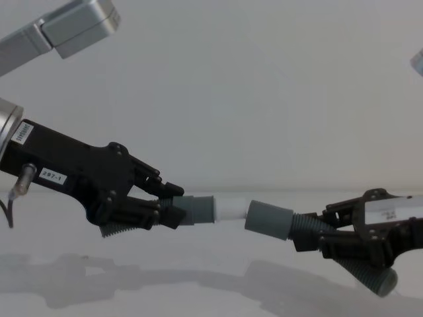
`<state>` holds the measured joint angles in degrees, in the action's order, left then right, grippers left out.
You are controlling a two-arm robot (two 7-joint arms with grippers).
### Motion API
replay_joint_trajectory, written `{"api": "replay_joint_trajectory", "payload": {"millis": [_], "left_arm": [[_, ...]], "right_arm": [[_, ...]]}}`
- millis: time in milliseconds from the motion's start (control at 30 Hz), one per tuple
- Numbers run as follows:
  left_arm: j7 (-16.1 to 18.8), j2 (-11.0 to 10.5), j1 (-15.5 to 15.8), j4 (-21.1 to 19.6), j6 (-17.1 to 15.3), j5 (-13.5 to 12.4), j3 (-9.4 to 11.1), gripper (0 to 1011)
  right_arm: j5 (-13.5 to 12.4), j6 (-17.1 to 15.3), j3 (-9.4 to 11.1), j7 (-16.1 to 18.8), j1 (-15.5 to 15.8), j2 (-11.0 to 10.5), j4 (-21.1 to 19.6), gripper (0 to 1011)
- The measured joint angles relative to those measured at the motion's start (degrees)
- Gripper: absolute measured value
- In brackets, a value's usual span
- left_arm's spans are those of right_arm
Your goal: Use both hands to pick up one end of the pipe from the table, align the ends, and insert them.
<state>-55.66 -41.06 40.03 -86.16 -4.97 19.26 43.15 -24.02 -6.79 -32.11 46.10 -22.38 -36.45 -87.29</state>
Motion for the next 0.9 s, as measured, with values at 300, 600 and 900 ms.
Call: {"api": "replay_joint_trajectory", "payload": {"millis": [300,600,900], "left_arm": [[-0.37,0.18,0.58,0.73,0.2,0.37,0.5,342],[-0.73,0.52,1.24,1.46,0.27,0.53,1.08,342],[-0.96,0.57,1.81,1.74,0.21,0.54,1.8,342]], "right_arm": [[-0.5,-0.1,-0.42,0.0,-0.58,0.16,0.39,284],[-1.16,-0.01,-0.81,0.38,-1.0,0.18,0.51,284],[-1.72,0.44,-1.17,0.89,-1.34,-0.03,0.46,284]]}}
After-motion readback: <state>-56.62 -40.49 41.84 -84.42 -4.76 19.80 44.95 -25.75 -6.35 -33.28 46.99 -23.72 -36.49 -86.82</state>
